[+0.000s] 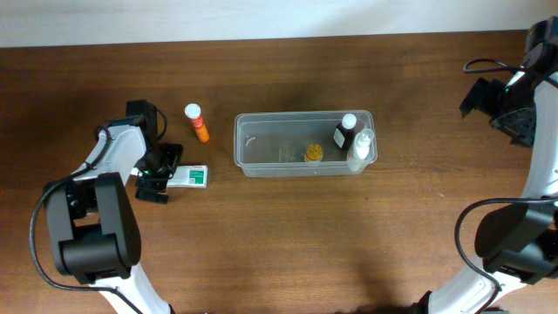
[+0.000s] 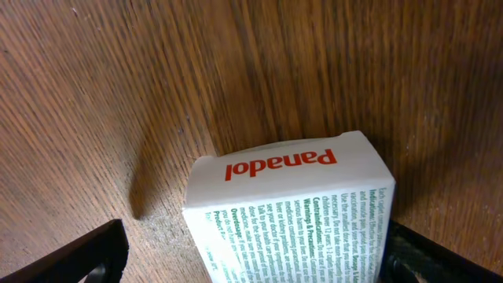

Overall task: Pack container
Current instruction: 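Lower the left gripper over the Panadol box and close on it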

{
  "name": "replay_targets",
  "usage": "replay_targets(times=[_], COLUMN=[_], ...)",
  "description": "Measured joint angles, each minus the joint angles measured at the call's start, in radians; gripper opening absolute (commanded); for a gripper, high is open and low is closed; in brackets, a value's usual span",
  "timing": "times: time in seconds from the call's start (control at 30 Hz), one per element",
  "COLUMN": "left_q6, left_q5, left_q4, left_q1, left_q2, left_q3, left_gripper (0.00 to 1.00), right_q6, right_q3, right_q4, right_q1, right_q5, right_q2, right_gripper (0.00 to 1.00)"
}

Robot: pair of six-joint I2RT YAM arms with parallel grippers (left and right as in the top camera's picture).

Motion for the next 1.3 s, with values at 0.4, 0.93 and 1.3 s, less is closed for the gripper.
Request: replay_targets(times=[0.4, 0.93, 1.3], left_q6=[0.001, 0.003, 0.011], left_q5=[0.000, 0.004, 0.044], left_q4=[0.005, 0.011, 0.015], left_q1=[0.000, 0.000, 0.001], left_q2=[0.012, 0.013, 0.015], left_q3=[0.001, 0.001, 0.001], left_gripper=[0.99, 0.84, 0.60], right_q6=[0.000, 0.000, 0.000], right_q3=[0.000, 0.000, 0.000], right_q4=[0.000, 0.000, 0.000], right_q1=[0.000, 0.000, 0.000], right_q5=[0.000, 0.000, 0.000], right_q2=[0.000, 0.000, 0.000], right_gripper=[0.98, 0.98, 0.98])
